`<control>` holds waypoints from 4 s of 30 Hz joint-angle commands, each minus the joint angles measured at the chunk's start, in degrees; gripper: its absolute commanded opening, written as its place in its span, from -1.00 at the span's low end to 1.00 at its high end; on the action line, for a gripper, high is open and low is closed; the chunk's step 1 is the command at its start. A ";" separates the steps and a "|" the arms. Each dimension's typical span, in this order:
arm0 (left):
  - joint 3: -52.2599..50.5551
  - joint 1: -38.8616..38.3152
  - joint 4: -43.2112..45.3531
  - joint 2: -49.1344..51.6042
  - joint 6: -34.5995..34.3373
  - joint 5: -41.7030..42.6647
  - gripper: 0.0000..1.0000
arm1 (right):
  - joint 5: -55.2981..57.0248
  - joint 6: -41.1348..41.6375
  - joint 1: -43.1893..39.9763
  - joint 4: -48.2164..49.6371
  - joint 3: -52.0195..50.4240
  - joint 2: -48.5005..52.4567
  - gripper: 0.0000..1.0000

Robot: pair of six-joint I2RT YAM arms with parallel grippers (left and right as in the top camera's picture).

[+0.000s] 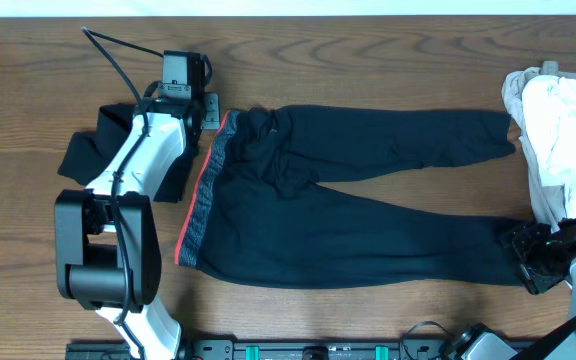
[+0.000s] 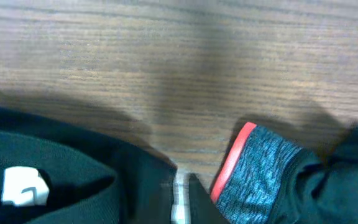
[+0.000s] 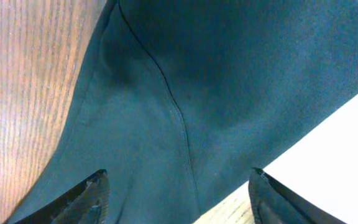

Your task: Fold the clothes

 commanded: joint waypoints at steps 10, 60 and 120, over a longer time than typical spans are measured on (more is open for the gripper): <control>0.22 -0.11 4.44 8.98 -0.52 9.25 -0.01 | -0.44 -0.87 -0.57 -0.31 -0.31 0.02 0.40; 0.24 4.83 -15.28 -18.93 -6.73 -3.65 0.50 | 1.68 -2.67 -0.63 0.59 -0.28 0.02 0.54; -35.15 4.66 -37.68 -37.22 -24.63 14.53 0.49 | 3.85 4.90 -14.45 16.09 -11.37 0.11 -0.97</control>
